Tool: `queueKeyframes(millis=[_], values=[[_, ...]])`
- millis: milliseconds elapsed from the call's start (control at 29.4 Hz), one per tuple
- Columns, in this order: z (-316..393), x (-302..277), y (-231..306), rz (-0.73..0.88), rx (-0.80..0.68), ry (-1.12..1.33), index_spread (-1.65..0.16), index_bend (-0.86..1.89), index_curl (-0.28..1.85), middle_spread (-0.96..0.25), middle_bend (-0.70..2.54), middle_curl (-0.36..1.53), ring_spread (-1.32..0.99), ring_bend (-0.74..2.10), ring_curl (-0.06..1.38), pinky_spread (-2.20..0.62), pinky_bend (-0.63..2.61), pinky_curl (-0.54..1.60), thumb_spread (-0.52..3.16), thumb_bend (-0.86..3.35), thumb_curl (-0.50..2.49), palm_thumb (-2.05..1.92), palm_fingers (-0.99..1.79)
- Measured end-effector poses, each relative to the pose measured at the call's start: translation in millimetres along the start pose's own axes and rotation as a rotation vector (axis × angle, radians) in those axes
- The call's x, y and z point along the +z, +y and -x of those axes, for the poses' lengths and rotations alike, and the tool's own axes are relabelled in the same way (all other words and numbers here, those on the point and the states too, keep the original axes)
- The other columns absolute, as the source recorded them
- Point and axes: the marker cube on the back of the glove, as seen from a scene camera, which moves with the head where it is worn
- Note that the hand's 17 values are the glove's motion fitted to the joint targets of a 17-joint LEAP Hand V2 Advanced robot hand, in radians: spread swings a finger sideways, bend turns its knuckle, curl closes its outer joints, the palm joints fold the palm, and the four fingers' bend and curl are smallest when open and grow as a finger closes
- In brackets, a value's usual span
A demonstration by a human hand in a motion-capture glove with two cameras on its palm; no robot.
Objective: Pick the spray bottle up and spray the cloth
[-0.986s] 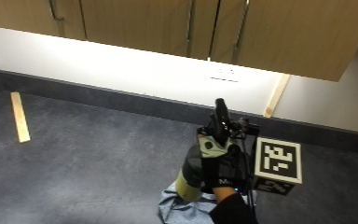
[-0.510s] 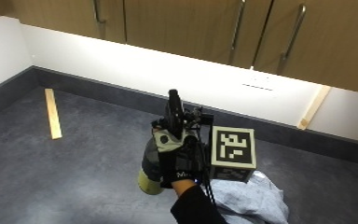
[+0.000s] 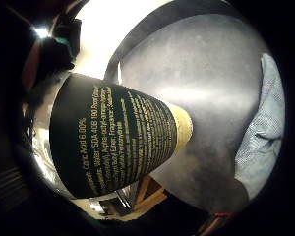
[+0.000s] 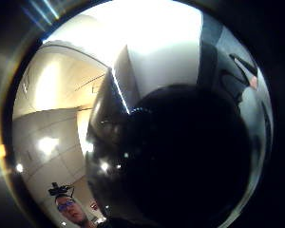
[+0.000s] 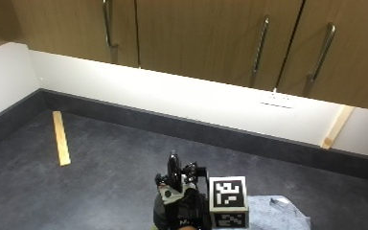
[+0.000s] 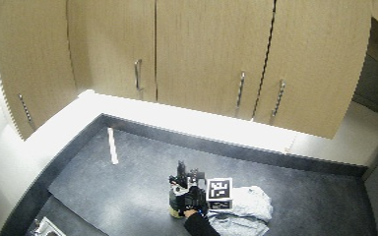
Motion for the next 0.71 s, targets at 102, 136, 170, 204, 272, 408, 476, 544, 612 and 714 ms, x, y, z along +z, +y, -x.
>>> queueKeyframes(millis=[102, 136, 170, 204, 272, 408, 476, 544, 612, 714], values=[[-8, 1, 1, -0.008, 0.002, 0.015, -0.1, 0.32, 0.6, -0.03, 0.19, 0.58, -0.09, 0.19, 0.52, -0.01, 0.16, 0.39, 0.61, -0.02, 0.72, 1.16, 1.06], [-9, 2, 2, -0.007, -0.002, 0.018, -0.1, 0.32, 0.6, -0.03, 0.19, 0.58, -0.09, 0.19, 0.52, -0.01, 0.16, 0.38, 0.62, -0.02, 0.71, 1.16, 1.06], [-10, 3, 2, -0.004, -0.006, 0.022, -0.1, 0.32, 0.6, -0.03, 0.19, 0.58, -0.09, 0.19, 0.52, -0.01, 0.16, 0.38, 0.62, -0.02, 0.71, 1.16, 1.06], [-10, 4, 2, 0.001, -0.009, 0.026, -0.1, 0.32, 0.6, -0.03, 0.19, 0.58, -0.09, 0.19, 0.52, -0.01, 0.15, 0.38, 0.63, -0.02, 0.71, 1.16, 1.06], [-9, 8, 3, 0.014, -0.017, 0.04, -0.1, 0.32, 0.6, -0.03, 0.19, 0.57, -0.09, 0.19, 0.52, -0.01, 0.16, 0.37, 0.64, -0.02, 0.71, 1.16, 1.06], [-10, 13, 4, 0.032, -0.015, 0.062, -0.1, 0.32, 0.6, -0.02, 0.19, 0.57, -0.09, 0.19, 0.51, -0.02, 0.15, 0.36, 0.67, -0.02, 0.7, 1.16, 1.06], [-10, 13, 3, 0.04, -0.004, 0.063, -0.1, 0.32, 0.6, -0.02, 0.19, 0.56, -0.09, 0.19, 0.51, -0.02, 0.16, 0.36, 0.68, -0.02, 0.7, 1.16, 1.06], [-10, 15, 4, 0.049, 0.008, 0.062, -0.1, 0.32, 0.6, -0.02, 0.19, 0.56, -0.1, 0.19, 0.51, -0.02, 0.15, 0.35, 0.7, -0.02, 0.69, 1.16, 1.06], [-10, 17, 5, 0.061, 0.021, 0.062, -0.09, 0.31, 0.59, -0.02, 0.19, 0.56, -0.1, 0.2, 0.51, -0.02, 0.14, 0.34, 0.71, -0.02, 0.69, 1.14, 1.05], [-11, 19, 7, 0.083, 0.049, 0.065, -0.11, 0.29, 0.59, -0.02, 0.2, 0.56, -0.1, 0.2, 0.51, -0.01, 0.13, 0.33, 0.74, -0.03, 0.67, 1.13, 1.01]])
